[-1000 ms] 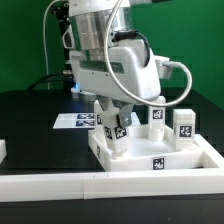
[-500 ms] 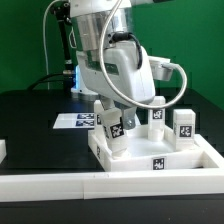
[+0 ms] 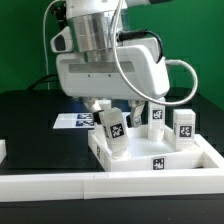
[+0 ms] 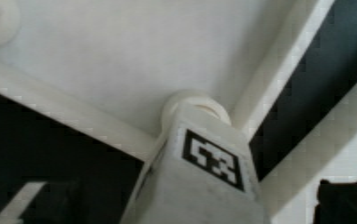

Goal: Assemble square table

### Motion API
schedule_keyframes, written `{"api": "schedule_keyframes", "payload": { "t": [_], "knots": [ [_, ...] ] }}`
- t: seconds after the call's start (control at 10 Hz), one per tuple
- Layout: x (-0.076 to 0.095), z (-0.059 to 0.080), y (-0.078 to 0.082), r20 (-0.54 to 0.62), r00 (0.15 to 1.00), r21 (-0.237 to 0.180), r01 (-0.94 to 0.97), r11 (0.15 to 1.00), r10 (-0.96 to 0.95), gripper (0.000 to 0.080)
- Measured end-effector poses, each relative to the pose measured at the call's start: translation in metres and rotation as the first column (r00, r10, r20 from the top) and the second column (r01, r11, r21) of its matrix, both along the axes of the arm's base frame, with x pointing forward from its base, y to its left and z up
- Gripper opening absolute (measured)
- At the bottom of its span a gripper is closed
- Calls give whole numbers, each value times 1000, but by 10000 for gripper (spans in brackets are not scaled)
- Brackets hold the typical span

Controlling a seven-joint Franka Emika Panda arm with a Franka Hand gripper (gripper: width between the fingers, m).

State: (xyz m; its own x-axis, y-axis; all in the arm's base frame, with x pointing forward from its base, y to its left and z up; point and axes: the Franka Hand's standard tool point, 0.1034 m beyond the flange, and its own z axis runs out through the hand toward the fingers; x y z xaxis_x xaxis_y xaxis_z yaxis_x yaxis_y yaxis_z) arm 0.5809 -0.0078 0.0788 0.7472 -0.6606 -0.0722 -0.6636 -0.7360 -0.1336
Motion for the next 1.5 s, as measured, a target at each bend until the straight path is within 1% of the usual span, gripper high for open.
{"api": "schedule_keyframes", "payload": {
  "t": [0.2, 0.4, 0.5, 0.7, 0.9, 1.0, 1.1, 1.2, 1.3, 1.4, 1.5],
  "knots": [
    [-1, -1, -1, 28, 977, -12, -210, 978, 210, 649],
    [-1, -1, -4, 51, 922, -25, -382, 924, 383, 649],
    [0, 0, -4, 57, 907, -29, -416, 909, 417, 649],
    [2, 1, -4, 75, 833, -46, -546, 836, 548, 649],
    [5, 3, 1, 87, 786, -56, -610, 790, 613, 649],
    [5, 3, 5, 89, 778, -56, -620, 783, 622, 649],
    [5, 3, 6, 90, 773, -56, -625, 778, 628, 649],
    [5, 3, 5, 90, 775, -56, -623, 780, 626, 562],
    [5, 3, 5, 90, 775, -56, -623, 780, 626, 427],
    [5, 3, 5, 90, 775, -56, -623, 780, 625, 427],
    [6, 3, 5, 90, 775, -58, -623, 780, 625, 290]
  ]
}}
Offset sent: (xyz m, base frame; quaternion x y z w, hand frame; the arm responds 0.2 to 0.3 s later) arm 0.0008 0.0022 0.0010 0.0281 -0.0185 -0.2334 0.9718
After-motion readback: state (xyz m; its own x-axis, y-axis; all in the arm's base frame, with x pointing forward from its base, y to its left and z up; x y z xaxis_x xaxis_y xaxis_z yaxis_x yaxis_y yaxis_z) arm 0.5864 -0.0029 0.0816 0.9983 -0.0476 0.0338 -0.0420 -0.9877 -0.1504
